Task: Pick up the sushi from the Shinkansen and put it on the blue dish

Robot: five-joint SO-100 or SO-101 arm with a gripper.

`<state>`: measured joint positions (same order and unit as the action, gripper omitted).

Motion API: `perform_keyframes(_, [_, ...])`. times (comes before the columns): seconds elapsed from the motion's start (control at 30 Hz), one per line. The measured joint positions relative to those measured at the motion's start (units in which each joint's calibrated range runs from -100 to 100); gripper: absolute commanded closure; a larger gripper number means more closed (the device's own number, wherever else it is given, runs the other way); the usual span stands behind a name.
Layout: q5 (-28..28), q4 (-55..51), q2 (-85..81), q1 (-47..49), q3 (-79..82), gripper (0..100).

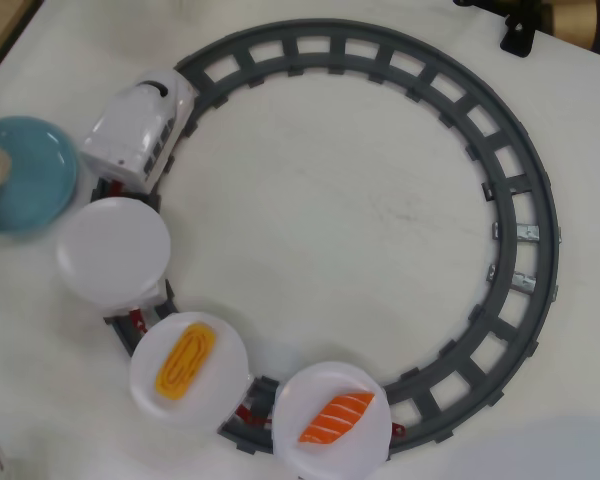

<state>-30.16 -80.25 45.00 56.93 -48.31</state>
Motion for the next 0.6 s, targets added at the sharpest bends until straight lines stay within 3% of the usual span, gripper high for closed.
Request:
perform_keyframes(0.13, [1.45, 0.0, 1.18, -1.63, -2.65, 82])
perform_keyframes(0.6, [2.02, -2.44, 1.6, -3.19, -4.03, 82])
